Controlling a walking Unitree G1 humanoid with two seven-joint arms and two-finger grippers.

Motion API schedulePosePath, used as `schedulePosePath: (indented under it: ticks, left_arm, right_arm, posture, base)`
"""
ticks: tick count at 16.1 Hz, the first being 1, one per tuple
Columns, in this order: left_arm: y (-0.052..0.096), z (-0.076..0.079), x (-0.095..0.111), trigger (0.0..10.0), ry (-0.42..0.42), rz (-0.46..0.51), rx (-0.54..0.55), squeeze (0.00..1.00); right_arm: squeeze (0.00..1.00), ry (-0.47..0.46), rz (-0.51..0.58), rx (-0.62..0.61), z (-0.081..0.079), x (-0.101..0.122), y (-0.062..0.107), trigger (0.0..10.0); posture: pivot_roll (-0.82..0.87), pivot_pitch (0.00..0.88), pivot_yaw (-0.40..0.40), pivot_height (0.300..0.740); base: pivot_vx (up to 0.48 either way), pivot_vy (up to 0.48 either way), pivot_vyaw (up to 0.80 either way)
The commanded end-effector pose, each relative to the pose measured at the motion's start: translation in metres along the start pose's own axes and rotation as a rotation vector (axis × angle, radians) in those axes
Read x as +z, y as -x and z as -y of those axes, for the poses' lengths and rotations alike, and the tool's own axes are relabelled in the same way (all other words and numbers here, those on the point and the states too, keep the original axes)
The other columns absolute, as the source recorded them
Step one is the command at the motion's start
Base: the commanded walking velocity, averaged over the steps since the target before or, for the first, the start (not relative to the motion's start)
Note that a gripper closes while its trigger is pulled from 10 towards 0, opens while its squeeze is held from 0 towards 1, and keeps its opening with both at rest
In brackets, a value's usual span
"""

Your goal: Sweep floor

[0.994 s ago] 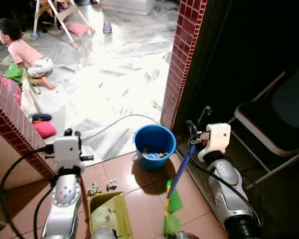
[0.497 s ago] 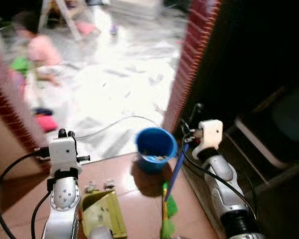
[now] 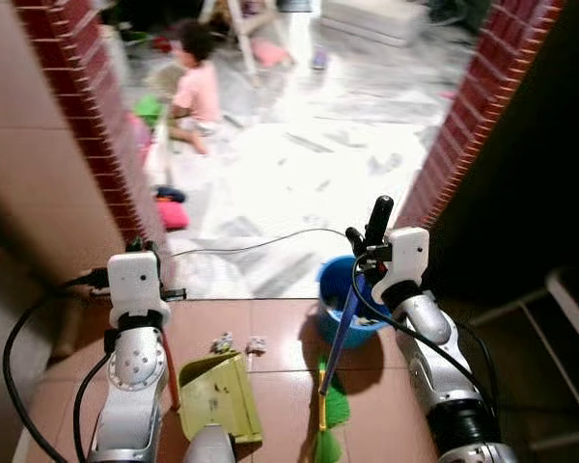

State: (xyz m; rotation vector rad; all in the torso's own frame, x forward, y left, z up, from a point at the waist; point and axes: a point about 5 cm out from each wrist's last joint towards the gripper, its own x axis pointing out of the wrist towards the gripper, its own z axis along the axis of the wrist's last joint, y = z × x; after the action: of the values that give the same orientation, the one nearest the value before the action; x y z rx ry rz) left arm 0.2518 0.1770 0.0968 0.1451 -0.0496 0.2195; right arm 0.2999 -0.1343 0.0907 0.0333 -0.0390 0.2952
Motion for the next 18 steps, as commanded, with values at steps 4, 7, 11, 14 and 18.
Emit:
schedulePosePath:
  ticks: [4,7,11,14,18]
  left_arm:
    - [-0.003,0.005,0.008,10.0,0.020,0.013,-0.018,0.00]
    - [-0.005,0.003,0.011,10.0,0.023,0.021,-0.017,0.00]
    - [-0.006,-0.004,-0.005,10.0,0.021,-0.048,-0.014,0.00]
    - [-0.012,-0.006,-0.007,10.0,0.032,-0.073,-0.022,0.00]
    - [-0.023,-0.015,0.003,10.0,0.079,-0.065,-0.013,0.00]
  right_arm:
    - [0.00,0.002,0.053,-0.004,0.000,0.010,-0.008,10.0]
    - [0.00,0.020,0.070,0.017,-0.004,0.013,-0.012,10.0]
    - [0.00,0.021,0.058,-0.042,0.000,0.009,-0.009,10.0]
    - [0.00,0.086,0.052,-0.173,0.018,0.006,-0.004,10.0]
    - [0.00,0.104,0.058,-0.227,0.024,0.010,-0.005,10.0]
  posture:
    - [0.02,0.000,-0.007,0.740]
    - [0.03,0.000,-0.003,0.740]
    - [0.03,0.000,-0.012,0.740]
    - [0.05,0.000,-0.018,0.740]
    - [0.03,0.000,-0.033,0.740]
  base:
    - [0.000,0.000,0.78]
    - [0.000,0.000,0.79]
    - [0.000,0.000,0.19]
    - [0.000,0.000,0.00]
    - [0.000,0.000,0.00]
